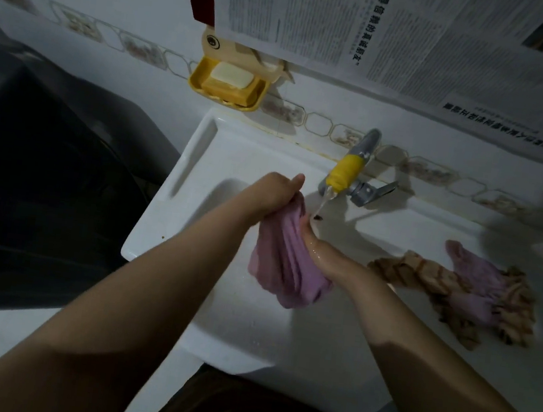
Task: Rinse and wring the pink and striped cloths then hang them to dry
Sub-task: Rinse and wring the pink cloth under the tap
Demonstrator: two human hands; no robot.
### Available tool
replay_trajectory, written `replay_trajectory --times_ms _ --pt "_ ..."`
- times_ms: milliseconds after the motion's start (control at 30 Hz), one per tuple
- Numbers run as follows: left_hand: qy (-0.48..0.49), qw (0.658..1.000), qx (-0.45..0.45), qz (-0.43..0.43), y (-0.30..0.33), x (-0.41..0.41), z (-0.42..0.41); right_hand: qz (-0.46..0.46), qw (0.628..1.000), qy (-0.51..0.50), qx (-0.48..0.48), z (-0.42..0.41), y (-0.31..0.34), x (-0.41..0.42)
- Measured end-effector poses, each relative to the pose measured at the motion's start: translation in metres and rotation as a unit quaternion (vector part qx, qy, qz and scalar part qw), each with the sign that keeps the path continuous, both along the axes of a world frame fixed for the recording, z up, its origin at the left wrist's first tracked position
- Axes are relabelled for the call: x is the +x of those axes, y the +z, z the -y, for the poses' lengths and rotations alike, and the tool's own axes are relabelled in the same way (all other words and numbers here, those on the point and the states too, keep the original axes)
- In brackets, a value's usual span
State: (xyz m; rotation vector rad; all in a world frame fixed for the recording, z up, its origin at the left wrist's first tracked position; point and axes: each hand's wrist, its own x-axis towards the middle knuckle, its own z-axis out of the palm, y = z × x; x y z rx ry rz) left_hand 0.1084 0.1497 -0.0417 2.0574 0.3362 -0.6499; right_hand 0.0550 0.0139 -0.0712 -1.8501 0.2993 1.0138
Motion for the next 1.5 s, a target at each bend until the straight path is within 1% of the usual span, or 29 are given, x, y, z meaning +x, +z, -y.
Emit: replay_trajectory --times_ms 67,100,133,167,233,300,367,433,467,500,533,600,633,700,767,833,900,933,1000,1133,1200,1233,1267,1300,1367,1400,1433,1467,1500 --pt "-0.082 0.991 0.096 0.046 -0.01 0.006 -0.002 -0.004 0.995 0.095 -0.017 0.001 0.001 0.002" --pt "-0.099 0.986 0.117 0.071 -0.014 0.007 -0.002 0.004 0.989 0.144 -0.02 0.003 0.0 0.002" --pt "-0.105 0.982 0.13 0.093 -0.016 0.006 -0.002 0.023 0.985 0.17 -0.012 0.003 -0.001 0.002" --pt "-0.101 0.98 0.129 0.111 -0.021 0.005 -0.004 0.044 0.984 0.17 -0.009 0.003 -0.001 0.003" --pt "-0.053 0.984 0.115 0.122 -0.031 -0.001 -0.012 0.065 0.993 0.101 0.002 0.003 0.002 0.004" --pt "0.024 0.991 0.097 0.09 -0.045 -0.015 -0.024 0.084 0.996 0.028 0.016 0.006 0.004 0.006" --pt "0.068 0.996 0.05 0.006 -0.056 -0.039 -0.032 0.087 0.995 -0.035 0.038 0.008 0.003 0.007" --pt "0.069 0.99 -0.035 -0.121 -0.067 -0.064 -0.032 0.048 0.984 -0.129 0.111 0.01 -0.002 0.006" --pt "0.056 0.976 -0.087 -0.191 -0.071 -0.076 -0.032 0.018 0.973 -0.169 0.156 0.01 0.0 0.005" --pt "0.037 0.957 -0.143 -0.25 -0.076 -0.086 -0.032 -0.015 0.96 -0.185 0.209 0.01 0.002 0.005" --pt "0.02 0.934 -0.202 -0.293 -0.079 -0.095 -0.031 -0.044 0.948 -0.204 0.242 0.011 0.002 0.004" --pt "0.029 0.898 -0.303 -0.319 -0.083 -0.102 -0.026 -0.087 0.928 -0.224 0.285 0.011 0.005 0.0" --pt "0.049 0.89 -0.335 -0.304 -0.083 -0.101 -0.023 -0.108 0.915 -0.227 0.314 0.011 0.006 -0.003" --pt "0.083 0.881 -0.398 -0.241 -0.083 -0.092 -0.015 -0.126 0.907 -0.226 0.333 0.012 0.0 -0.008" --pt "0.116 0.84 -0.498 -0.183 -0.083 -0.08 -0.01 -0.147 0.898 -0.226 0.346 0.014 -0.003 -0.015" --pt "0.192 0.788 -0.555 -0.184 -0.077 -0.068 -0.008 -0.156 0.9 -0.217 0.346 0.018 -0.008 -0.023" --pt "0.224 0.738 -0.605 -0.199 -0.072 -0.06 -0.006 -0.145 0.911 -0.197 0.331 0.021 -0.013 -0.033" --pt "0.23 0.719 -0.626 -0.196 -0.068 -0.058 -0.003 -0.142 0.915 -0.191 0.327 0.023 -0.015 -0.039" --pt "0.23 0.706 -0.643 -0.189 -0.063 -0.058 0.002 -0.146 0.916 -0.188 0.323 0.027 -0.022 -0.05" --pt "0.23 0.699 -0.649 -0.193 -0.059 -0.061 0.006 -0.194 0.892 -0.252 0.322 0.032 -0.038 -0.059" --pt "0.225 0.695 -0.652 -0.203 -0.055 -0.059 0.002 -0.237 0.876 -0.312 0.28 0.037 -0.049 -0.059" --pt "0.214 0.7 -0.649 -0.208 -0.053 -0.058 0.0 -0.224 0.88 -0.34 0.245 0.041 -0.054 -0.056" --pt "0.199 0.714 -0.637 -0.21 -0.05 -0.057 -0.002 -0.181 0.893 -0.36 0.198 0.044 -0.058 -0.052" --pt "0.181 0.734 -0.62 -0.212 -0.046 -0.055 -0.004 -0.118 0.908 -0.375 0.148 0.046 -0.059 -0.045" --pt "0.134 0.777 -0.573 -0.225 -0.04 -0.052 -0.006 0.035 0.927 -0.366 0.077 0.047 -0.052 -0.022" --pt "0.106 0.797 -0.547 -0.234 -0.037 -0.05 -0.006 0.096 0.932 -0.342 0.066 0.044 -0.044 -0.009" --pt "0.075 0.812 -0.524 -0.246 -0.033 -0.048 -0.005 0.137 0.94 -0.307 0.066 0.039 -0.033 0.003" --pt "0.045 0.826 -0.5 -0.258 -0.029 -0.046 -0.004 0.151 0.949 -0.266 0.079 0.035 -0.025 0.012" --pt "0.02 0.836 -0.478 -0.268 -0.026 -0.043 -0.003 0.14 0.958 -0.226 0.103 0.03 -0.017 0.019"
